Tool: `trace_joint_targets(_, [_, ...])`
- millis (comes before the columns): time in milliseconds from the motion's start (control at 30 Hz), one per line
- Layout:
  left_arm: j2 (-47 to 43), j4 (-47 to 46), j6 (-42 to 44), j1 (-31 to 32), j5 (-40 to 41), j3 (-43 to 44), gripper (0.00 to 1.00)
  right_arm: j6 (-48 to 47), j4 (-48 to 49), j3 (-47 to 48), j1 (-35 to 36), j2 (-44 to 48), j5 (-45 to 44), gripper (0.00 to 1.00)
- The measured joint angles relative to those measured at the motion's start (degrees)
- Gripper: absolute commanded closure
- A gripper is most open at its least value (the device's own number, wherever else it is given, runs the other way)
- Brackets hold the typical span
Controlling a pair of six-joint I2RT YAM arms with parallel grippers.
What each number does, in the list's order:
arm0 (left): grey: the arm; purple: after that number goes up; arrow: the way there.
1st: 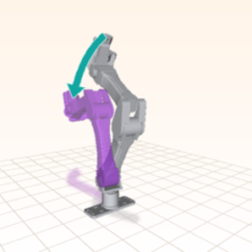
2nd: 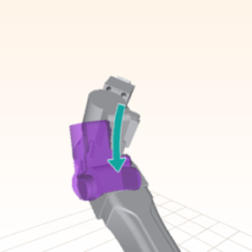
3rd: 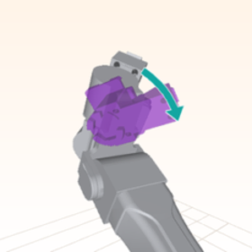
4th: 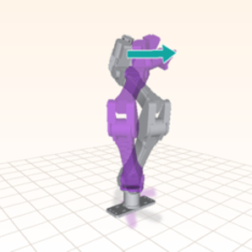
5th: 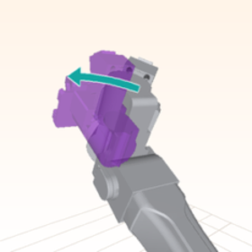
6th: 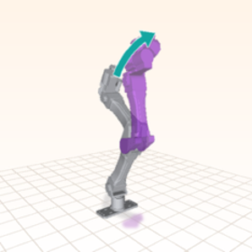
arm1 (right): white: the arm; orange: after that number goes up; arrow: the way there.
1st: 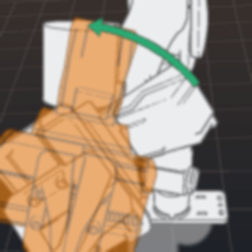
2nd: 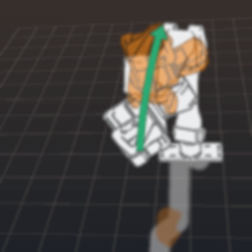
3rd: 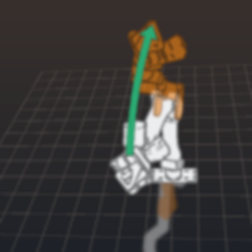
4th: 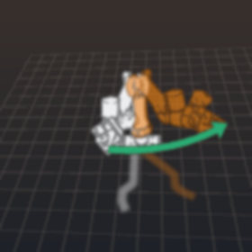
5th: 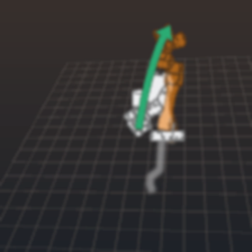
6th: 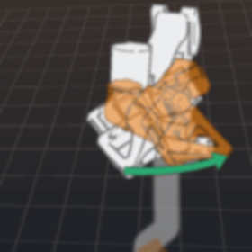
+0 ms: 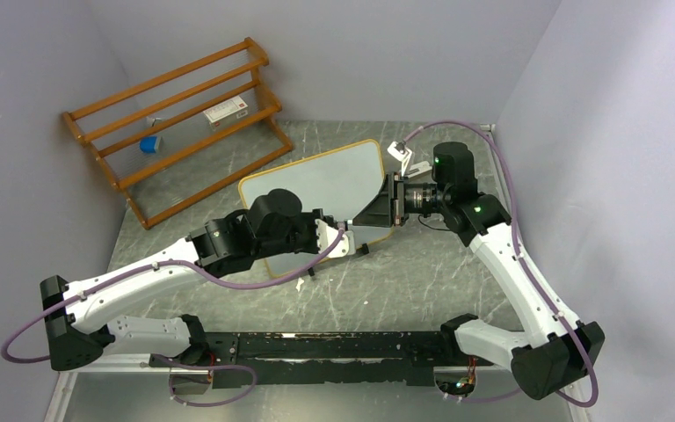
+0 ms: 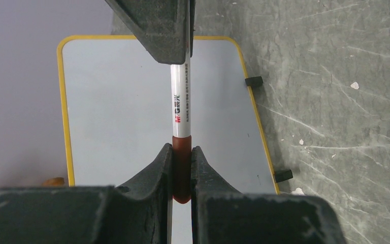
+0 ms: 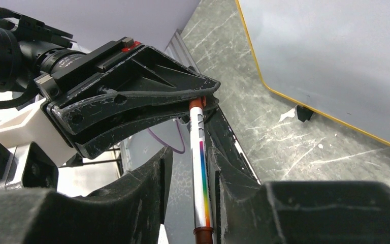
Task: Write a sentence on the whiteboard
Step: Hold the whiteboard marker, then open the pen cap from the whiteboard marker.
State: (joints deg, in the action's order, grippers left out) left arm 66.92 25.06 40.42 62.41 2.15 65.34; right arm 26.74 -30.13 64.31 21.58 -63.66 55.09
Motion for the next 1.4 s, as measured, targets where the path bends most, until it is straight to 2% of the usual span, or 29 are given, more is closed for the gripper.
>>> trace_joint_targets(267, [-0.17, -0.42, -0.33, 0.02, 0.11, -0.63, 0.95, 0.24, 0.28, -0.83, 0.00, 0.11, -0.22, 0.73])
trace_joint_targets(633, [-0.24, -0.42, -0.57, 0.02, 0.20, -0.66, 0.95, -0.28, 0.24, -1.14, 0.00, 0.31, -0.17, 0.75])
trace_joint_targets(800, [-0.07, -0.44, -0.79, 0.04, 0.22, -0.66, 0.95, -0.96, 0.15, -1.14, -0.02, 0.31, -0.15, 0.83])
trace_joint_targets(933, [-0.07, -0.46, -1.01, 0.04, 0.31, -0.66, 0.95, -1.38, 0.09, -1.14, -0.07, 0.31, 0.22, 0.99])
trace_joint_targets(967, [-0.07, -0.50, -1.05, 0.02, 0.35, -0.66, 0.95, -1.53, 0.02, -1.14, -0.11, 0.31, 0.33, 1.00])
trace_joint_targets(1400, [-0.17, -1.29, -1.16, -1.86, -2.43, -1.09, 0.95, -4.33, -0.37, -1.03, -0.15, 0.52, 0.72, 1.00])
